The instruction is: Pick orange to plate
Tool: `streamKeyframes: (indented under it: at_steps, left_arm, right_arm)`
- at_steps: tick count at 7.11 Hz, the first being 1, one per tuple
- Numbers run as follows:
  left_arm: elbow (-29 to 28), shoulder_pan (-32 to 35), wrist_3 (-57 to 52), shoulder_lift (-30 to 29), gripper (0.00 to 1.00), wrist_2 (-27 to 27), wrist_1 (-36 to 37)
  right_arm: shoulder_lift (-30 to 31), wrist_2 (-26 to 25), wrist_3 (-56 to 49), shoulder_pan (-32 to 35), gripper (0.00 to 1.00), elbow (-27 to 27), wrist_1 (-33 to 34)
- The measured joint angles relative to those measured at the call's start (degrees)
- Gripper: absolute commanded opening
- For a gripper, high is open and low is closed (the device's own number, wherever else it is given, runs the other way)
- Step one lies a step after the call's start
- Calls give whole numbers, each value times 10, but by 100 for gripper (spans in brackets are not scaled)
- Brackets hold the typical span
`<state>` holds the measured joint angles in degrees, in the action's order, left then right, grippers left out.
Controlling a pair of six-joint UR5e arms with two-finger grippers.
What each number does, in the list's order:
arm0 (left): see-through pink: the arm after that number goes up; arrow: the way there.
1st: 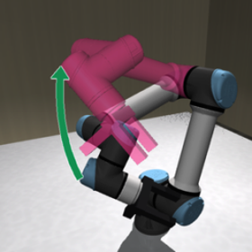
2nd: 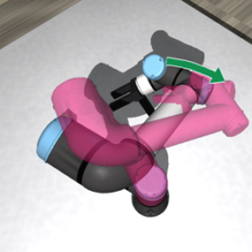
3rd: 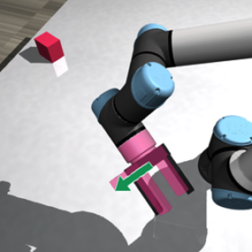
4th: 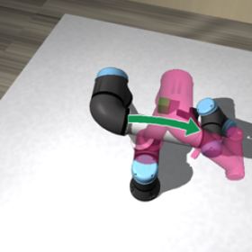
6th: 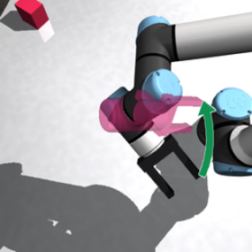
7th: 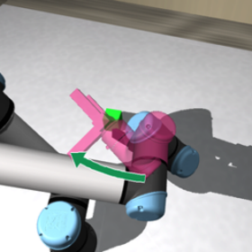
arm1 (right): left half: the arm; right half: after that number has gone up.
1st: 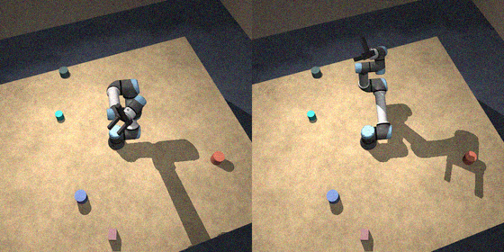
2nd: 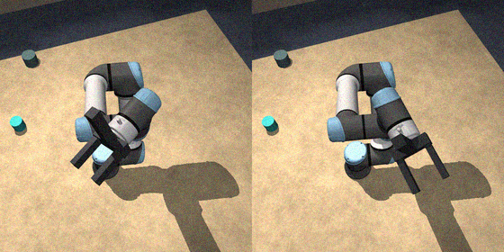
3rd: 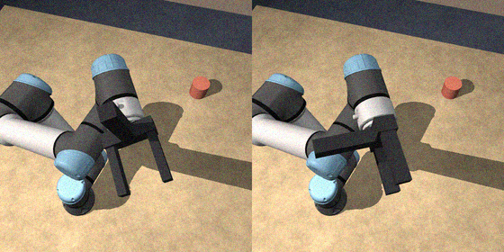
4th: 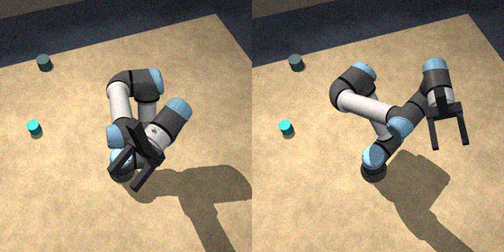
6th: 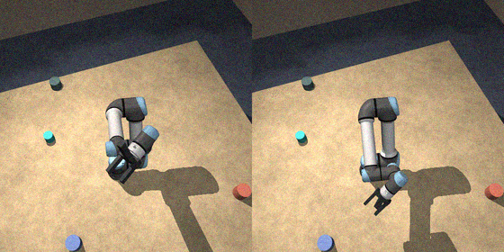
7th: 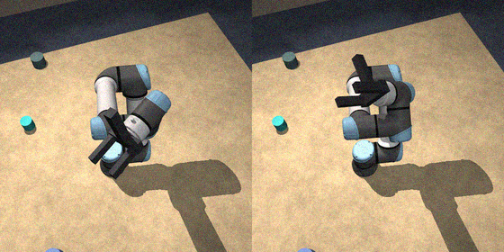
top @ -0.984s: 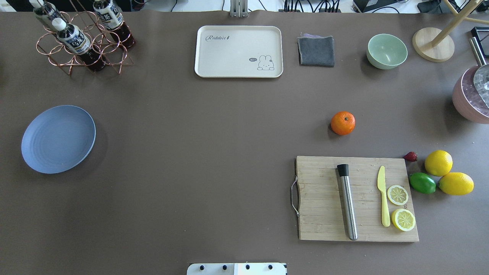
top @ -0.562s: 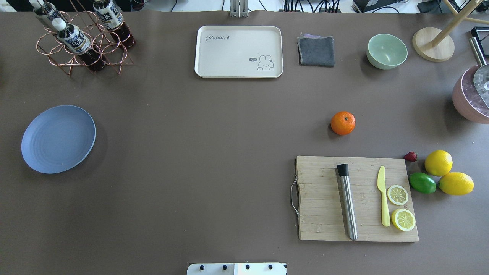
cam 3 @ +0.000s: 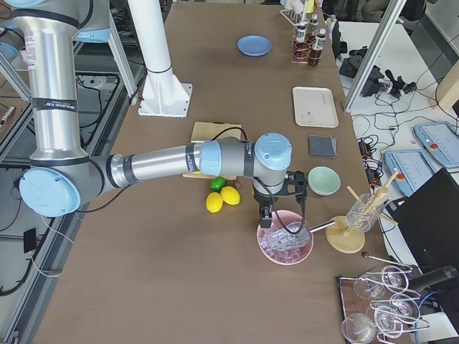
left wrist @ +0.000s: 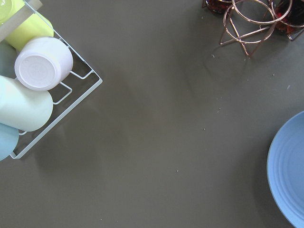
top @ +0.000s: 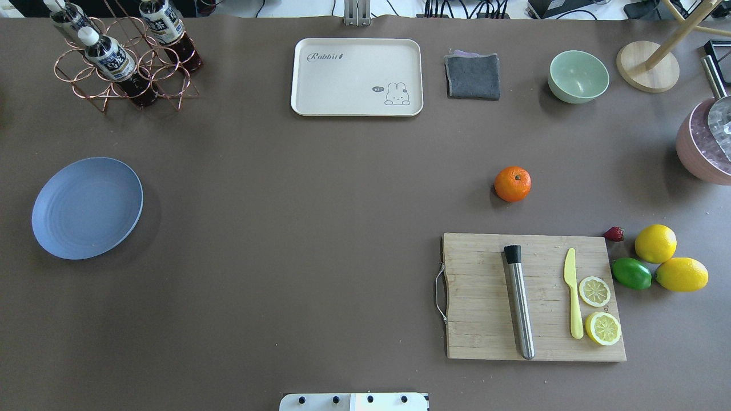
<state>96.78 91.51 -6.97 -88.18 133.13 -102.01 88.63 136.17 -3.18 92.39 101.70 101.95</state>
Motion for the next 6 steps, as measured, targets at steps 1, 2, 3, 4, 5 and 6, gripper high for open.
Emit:
streamKeyframes:
  at_steps: [1,2,3,4,5,6]
  left_arm:
    - [0,2,0,1,98,0,2]
    - [0,2,0,1,98,0,2]
    - [1,2,-1,1,98,0,1]
    - [3,1,-2,1,98,2,-1]
    - [1,1,-2,1,98,13,0]
    - [-1,1,-2,1,98,35,0]
  right_arm:
    - [-1,-1,1,0,100,1,0]
    - [-2,-1,2,0,100,3,0]
    - [-3,0,2,0,100,4,0]
    - [-3,1,3,0,100,4,0]
    - [-4,1,4,0,100,4,0]
    - [-4,2,4,0,100,3,0]
